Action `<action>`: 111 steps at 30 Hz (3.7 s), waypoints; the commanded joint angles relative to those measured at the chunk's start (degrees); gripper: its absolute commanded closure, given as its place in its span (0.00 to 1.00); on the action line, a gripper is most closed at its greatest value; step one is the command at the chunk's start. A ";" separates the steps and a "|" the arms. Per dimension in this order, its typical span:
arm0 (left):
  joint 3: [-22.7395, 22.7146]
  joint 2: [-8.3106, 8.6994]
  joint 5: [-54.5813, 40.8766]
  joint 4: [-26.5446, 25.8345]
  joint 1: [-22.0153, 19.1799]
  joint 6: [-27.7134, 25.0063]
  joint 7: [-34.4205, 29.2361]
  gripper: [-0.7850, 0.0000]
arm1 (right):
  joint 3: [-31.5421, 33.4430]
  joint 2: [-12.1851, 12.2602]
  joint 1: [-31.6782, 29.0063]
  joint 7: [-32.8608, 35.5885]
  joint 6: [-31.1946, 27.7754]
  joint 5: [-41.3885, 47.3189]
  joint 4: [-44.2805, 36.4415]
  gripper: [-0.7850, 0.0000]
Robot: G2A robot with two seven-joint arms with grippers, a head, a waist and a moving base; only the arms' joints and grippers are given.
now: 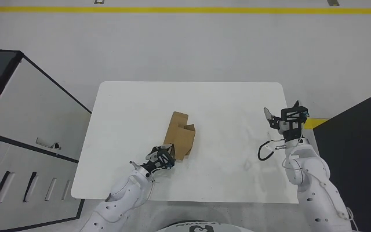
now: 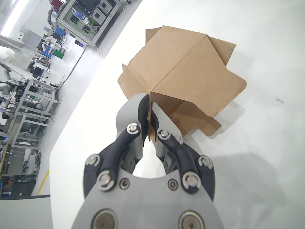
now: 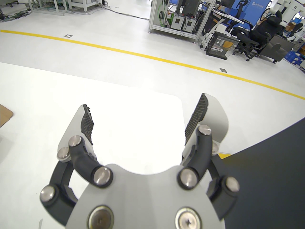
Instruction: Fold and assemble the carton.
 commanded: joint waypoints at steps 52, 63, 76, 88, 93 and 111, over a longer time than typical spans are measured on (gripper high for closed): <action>-10.00 4.12 -5.53 -24.54 -2.68 -35.23 5.94 1.00 | 2.83 4.85 7.03 38.70 -54.65 57.20 7.06 0.00; -8.71 4.23 -10.52 -24.34 -5.83 -39.78 2.16 1.00 | -4.42 8.86 15.22 64.89 -39.41 90.93 8.72 0.00; -8.32 4.20 -17.55 -23.59 -6.28 -40.56 -0.32 1.00 | -9.55 8.48 17.34 72.20 -30.21 113.38 15.05 0.00; -6.89 4.43 -19.45 -22.67 -7.70 -40.60 0.18 1.00 | -13.86 7.81 21.65 78.66 -25.47 120.21 21.71 0.00; -6.21 4.54 -19.07 -22.60 -8.29 -40.30 0.31 1.00 | -15.89 7.38 22.56 78.85 -23.38 121.66 23.61 0.00; -5.03 5.18 -17.72 -23.45 -8.22 -39.51 0.13 1.00 | -21.05 6.04 25.16 80.99 -17.91 124.50 27.54 0.00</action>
